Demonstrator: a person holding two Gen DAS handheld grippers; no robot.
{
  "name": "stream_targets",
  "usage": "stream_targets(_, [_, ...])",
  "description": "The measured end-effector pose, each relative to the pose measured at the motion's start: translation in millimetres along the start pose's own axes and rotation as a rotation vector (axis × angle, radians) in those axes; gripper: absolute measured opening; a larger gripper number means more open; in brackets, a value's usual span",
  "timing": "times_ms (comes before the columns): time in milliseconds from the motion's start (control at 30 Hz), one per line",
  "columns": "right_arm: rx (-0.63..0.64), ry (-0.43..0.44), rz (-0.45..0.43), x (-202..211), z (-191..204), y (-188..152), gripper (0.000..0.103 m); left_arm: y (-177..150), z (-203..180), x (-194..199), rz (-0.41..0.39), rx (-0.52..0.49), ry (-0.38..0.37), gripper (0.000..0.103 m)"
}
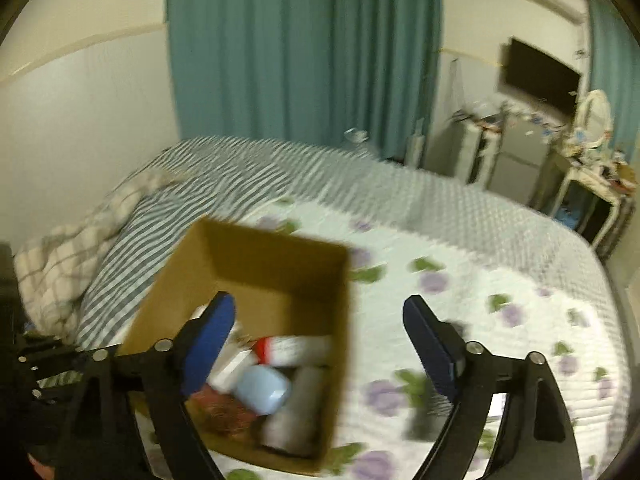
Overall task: Organize rigid objects
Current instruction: 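Grasp the white folding phone stand with the right tool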
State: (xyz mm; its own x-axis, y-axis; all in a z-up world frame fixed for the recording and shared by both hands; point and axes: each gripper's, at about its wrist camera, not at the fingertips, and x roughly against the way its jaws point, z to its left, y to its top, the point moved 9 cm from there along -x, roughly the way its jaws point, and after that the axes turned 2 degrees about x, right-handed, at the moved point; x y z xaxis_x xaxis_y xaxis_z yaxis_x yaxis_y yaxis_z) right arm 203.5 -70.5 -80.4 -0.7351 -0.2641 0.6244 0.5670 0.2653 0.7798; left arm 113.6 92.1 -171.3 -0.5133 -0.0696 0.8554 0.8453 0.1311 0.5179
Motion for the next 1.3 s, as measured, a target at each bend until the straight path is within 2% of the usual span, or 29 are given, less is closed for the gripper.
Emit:
stream_targets(200, [-0.060,-0.114,0.015,18,-90,-13,0.088,1,-2,0,0.001,0.002,-0.001,0.012])
stream_targets(333, [-0.091,-0.186,0.080,14,-141,-43,0.088,1,0,0,0.000,-0.002,0.009,0.012])
stream_targets(500, [-0.126,-0.232,0.175,-7,-177,-92,0.088,0,0,-1,0.001,0.007,0.007,0.012])
stream_targets(700, [-0.128,-0.213,0.263,-37,-174,-136,0.088,-1,2,-2,0.001,0.000,0.010,0.012])
stream_targets(933, [-0.109,-0.210,0.329,-69,-165,-154,0.088,-1,4,-2,0.001,0.002,0.007,0.012])
stream_targets(1100, [-0.120,-0.191,0.384,-85,-166,-171,0.083,-1,3,-3,0.005,0.003,0.005,0.012])
stream_targets(1300, [-0.123,-0.191,0.395,-95,-168,-174,0.083,-2,3,-4,0.006,0.004,0.005,0.012])
